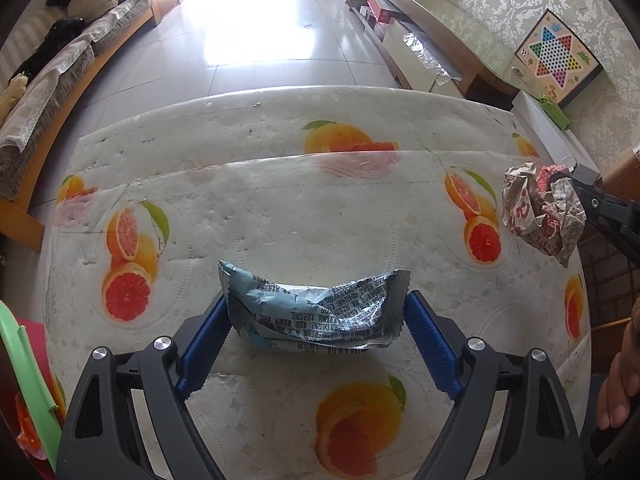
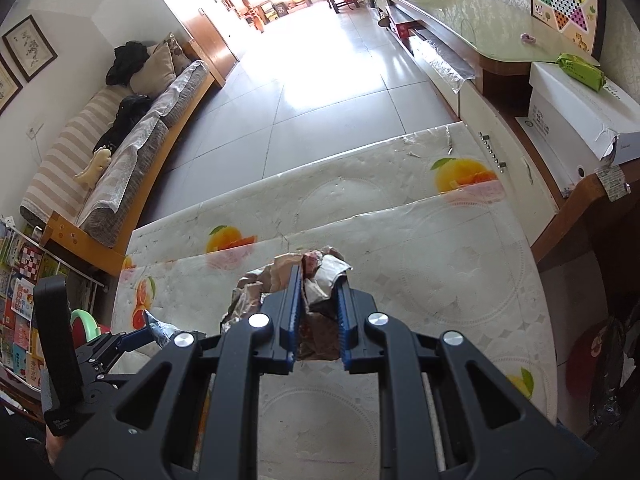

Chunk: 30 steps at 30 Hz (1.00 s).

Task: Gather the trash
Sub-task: 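Grasp the crumpled foil with the right gripper while the left grasps the blue foil wrapper, then lift and carry the blue wrapper with the left gripper while the right carries the crumpled foil to the bin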

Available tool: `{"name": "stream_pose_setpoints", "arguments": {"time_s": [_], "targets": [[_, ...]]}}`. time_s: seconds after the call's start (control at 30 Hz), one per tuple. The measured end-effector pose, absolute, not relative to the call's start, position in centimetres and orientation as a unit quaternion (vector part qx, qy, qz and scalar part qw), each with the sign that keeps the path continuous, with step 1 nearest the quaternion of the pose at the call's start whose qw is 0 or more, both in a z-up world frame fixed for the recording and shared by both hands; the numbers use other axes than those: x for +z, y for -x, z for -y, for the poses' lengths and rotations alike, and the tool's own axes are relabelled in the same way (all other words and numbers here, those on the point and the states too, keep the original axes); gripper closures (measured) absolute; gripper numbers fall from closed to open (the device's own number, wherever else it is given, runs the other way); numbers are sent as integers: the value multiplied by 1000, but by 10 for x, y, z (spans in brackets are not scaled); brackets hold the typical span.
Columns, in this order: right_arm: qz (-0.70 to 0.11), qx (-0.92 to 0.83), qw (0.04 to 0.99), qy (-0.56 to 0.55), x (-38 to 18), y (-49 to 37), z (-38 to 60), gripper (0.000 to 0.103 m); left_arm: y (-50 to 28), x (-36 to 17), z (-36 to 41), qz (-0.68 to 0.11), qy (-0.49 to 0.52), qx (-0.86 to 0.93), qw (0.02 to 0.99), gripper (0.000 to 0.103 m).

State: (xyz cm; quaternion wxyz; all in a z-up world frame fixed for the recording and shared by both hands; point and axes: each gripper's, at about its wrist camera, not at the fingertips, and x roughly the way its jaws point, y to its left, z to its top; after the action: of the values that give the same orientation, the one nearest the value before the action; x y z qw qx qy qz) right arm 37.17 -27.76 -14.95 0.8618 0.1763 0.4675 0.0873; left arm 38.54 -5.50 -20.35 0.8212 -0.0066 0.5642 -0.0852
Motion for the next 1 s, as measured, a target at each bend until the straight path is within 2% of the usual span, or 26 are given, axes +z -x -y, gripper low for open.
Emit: {"name": "stream_pose_setpoints", "arguments": {"time_s": [0.07,0.23,0.37,0.4,0.47,0.57,1.0], "targets": [[-466,88,863,-173,-148,-371,275,87,-384,-200,52,-559,1,-81,825,39],[-463,91,865,-172,-144,-368,272,87,-384,-199,45,-564,19,-93,820,44],[-460,89,867,-167,-139,-365,271,87,-379,-196,45,-556,22,-99,825,63],[-460,88,868,-167,-138,-364,271,87,-378,-194,43,-554,30,-102,826,75],[-458,88,869,-165,-134,-361,271,87,-377,-189,37,-553,44,-102,825,81],[-455,89,871,-164,-129,-359,270,87,-373,-183,31,-548,43,-102,829,86],[-431,124,882,-143,-84,-341,234,87,-332,-115,-21,-495,87,-92,859,86]]}}
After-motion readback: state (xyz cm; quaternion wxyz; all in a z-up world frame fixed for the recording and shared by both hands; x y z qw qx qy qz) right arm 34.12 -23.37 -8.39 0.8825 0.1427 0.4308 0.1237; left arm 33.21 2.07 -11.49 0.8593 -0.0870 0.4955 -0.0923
